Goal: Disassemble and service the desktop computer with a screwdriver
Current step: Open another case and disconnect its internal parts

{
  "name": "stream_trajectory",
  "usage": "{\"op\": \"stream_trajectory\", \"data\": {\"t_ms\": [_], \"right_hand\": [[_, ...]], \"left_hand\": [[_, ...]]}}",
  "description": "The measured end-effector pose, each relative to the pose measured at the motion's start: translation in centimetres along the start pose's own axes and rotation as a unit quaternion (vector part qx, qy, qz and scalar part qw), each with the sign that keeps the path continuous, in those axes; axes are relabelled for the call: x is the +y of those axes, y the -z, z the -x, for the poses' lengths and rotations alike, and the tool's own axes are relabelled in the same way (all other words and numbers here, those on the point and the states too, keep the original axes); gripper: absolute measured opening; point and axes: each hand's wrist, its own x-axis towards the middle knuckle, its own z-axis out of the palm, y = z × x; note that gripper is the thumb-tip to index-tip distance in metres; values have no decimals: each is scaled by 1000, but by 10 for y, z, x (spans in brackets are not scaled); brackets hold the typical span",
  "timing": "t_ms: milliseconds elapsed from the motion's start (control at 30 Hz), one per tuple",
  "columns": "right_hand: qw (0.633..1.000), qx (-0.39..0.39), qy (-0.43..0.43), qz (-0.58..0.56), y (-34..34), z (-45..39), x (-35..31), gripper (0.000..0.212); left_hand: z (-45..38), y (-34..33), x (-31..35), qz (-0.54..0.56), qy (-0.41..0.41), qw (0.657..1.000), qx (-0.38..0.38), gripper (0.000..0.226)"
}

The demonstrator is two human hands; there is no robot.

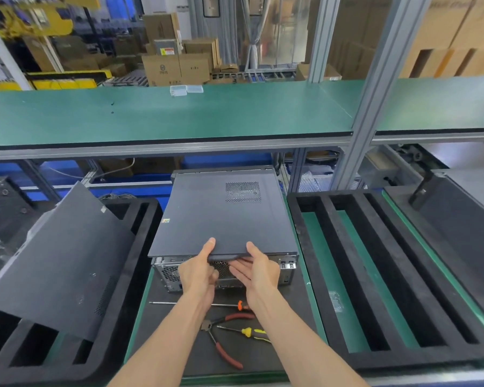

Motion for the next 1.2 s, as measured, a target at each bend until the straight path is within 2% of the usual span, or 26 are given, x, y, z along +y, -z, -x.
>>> {"op": "stream_trajectory", "data": {"t_ms": [167, 300, 400, 500, 600, 700, 833, 933, 1033, 1133, 1200], "right_hand": [[1000, -10, -10, -22, -3, 6, -3, 26], [989, -50, 9, -137, -7, 4, -20, 30], [980, -105, -10, -168, -5, 2, -29, 26], [980, -127, -35, -149, 1, 3, -22, 33], [970, -156, -29, -183, 2, 11, -22, 26], [965, -150, -7, -215, 0, 20, -31, 33], [960, -160, 20, -228, 6, 33, -50, 19], [958, -148, 29, -245, 19, 39, -63, 18], [954, -120, 52, -270, 37, 43, -74, 24], [946, -82, 75, -305, 58, 47, -81, 44], [938, -65, 87, -329, 73, 49, -86, 47]], "left_hand": [[-2, 1, 8, 43, 47, 997, -42, 35], [-3, 1, 20, 84, 51, 991, -90, 28], [-5, 9, 25, 103, 62, 988, -100, 33], [-7, 12, 31, 104, 64, 987, -103, 42], [-5, 5, 41, 97, 52, 986, -129, 44], [-2, -11, 51, 81, 26, 983, -160, 49], [8, -43, 57, 65, 18, 978, -197, 57], [16, -68, 51, 52, 23, 976, -211, 57], [27, -92, 38, 30, 35, 974, -222, 55], [39, -116, 21, 6, 55, 970, -236, 46], [47, -131, 8, -14, 66, 967, -244, 42]]}}
